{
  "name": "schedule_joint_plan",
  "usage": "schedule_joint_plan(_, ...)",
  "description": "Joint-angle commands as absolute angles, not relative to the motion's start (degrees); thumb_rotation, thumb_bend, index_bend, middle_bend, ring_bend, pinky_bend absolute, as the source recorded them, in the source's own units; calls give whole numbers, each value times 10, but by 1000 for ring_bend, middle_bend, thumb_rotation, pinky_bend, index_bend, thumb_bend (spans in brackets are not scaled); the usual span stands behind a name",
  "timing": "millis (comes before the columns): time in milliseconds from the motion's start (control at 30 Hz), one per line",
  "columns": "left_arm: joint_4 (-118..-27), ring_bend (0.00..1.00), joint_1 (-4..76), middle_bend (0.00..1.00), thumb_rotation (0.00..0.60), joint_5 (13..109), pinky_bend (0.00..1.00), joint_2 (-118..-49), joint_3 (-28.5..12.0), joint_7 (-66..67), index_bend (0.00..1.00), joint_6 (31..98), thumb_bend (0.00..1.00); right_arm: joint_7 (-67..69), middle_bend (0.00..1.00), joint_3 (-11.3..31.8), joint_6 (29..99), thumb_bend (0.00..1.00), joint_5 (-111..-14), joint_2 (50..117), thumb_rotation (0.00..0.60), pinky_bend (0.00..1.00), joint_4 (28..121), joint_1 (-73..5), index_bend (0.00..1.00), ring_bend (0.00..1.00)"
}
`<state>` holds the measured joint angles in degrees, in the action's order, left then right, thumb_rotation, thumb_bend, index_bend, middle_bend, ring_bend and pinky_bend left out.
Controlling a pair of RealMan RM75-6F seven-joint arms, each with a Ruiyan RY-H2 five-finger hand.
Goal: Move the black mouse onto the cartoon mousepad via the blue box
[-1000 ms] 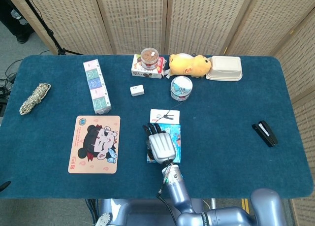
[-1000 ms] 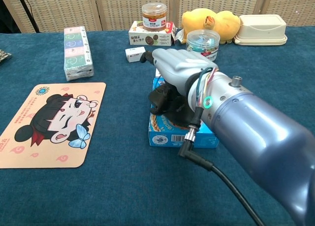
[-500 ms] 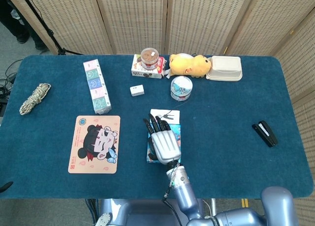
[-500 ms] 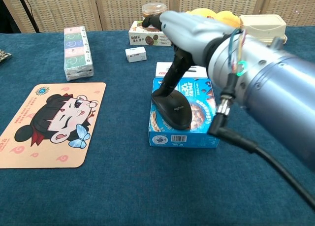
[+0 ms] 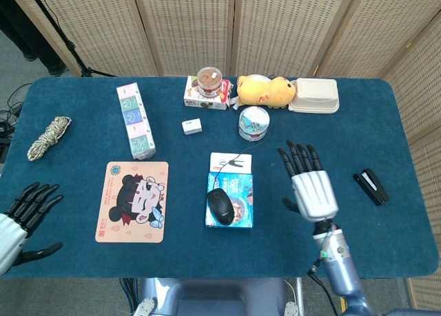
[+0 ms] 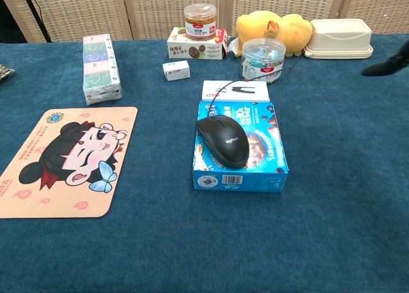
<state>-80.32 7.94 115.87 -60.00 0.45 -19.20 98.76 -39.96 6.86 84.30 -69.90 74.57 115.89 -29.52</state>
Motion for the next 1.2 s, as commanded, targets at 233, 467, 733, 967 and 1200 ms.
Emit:
schedule_joint_plan(233, -889, 0, 226, 0, 600, 1237, 35, -626, -31, -47, 0, 842, 69, -149, 0, -30, 882, 0, -806, 610, 600, 0, 1057, -162, 0, 0)
schedule_joint_plan(467, -903, 0, 308, 0, 600, 1227, 52, -679, -45, 14, 0, 714, 98, -38, 0, -64, 917, 0, -846, 587, 600, 0, 983, -95, 0, 0)
schedule_joint_plan(733, -893, 0, 400, 0, 600, 1156, 52, -741, -72, 30, 0, 585, 154, 29, 0, -49, 949, 0, -843, 585, 600, 0, 935, -47, 0, 0)
schedule_joint_plan(967, -889, 0, 470, 0, 600, 1099, 52, -772, -88, 62, 0, 480, 307, 48, 0, -25, 943, 0, -824, 567, 600, 0, 946, -36, 0, 0)
schedule_joint_plan(1200, -877, 0, 509, 0, 600, 1069, 52, -798, -81, 85, 0, 441, 305, 55, 0, -4, 950, 0, -821, 564, 600, 0, 953, -24, 0, 0)
